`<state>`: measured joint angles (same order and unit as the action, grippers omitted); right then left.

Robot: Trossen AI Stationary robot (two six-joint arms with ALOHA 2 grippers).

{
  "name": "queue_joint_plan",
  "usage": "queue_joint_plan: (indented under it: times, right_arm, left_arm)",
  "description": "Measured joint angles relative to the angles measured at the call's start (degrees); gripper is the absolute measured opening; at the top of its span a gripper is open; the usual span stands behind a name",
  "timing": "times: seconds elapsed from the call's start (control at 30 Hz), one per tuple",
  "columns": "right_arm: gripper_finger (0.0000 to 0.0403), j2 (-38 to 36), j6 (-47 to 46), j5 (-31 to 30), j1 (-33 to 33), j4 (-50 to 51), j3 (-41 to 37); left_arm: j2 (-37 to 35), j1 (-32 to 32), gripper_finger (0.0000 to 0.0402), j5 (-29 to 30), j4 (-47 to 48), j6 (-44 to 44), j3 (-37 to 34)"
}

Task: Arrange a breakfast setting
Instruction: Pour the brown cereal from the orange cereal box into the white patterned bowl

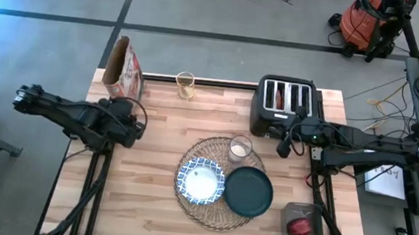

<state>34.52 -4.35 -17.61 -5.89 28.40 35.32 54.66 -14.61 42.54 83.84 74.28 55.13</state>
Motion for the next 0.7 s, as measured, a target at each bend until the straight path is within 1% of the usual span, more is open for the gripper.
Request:
queue_joint_plan:
  times: [0.1,0.2,0.47,0.63,0.7]
  right_arm:
    - [0.0085,-2.45,0.56,0.12,0.0,-0.6,-2.04]
    - [0.0082,-6.56,0.47,0.14,0.0,-2.79,-5.59]
    - [0.0088,-16.69,1.02,1.31,0.0,-16.22,-16.34]
    - [0.009,-20.05,0.86,1.27,0.0,-27.26,-24.5]
    - [0.0088,-20.63,-0.2,1.31,0.02,-30.23,-27.18]
  left_arm:
    - [0.47,-0.49,0.0087,-0.04,-0.08,0.03,-0.6]
    - [0.58,-0.85,0.0086,-0.07,-0.39,0.07,-1.45]
    - [0.51,-0.9,0.0086,-0.11,-0.71,0.04,-2.03]
    - [0.49,-1.35,0.0086,-0.11,-0.73,-0.13,-2.02]
    - [0.49,-1.35,0.0086,-0.23,-0.73,-0.2,-2.03]
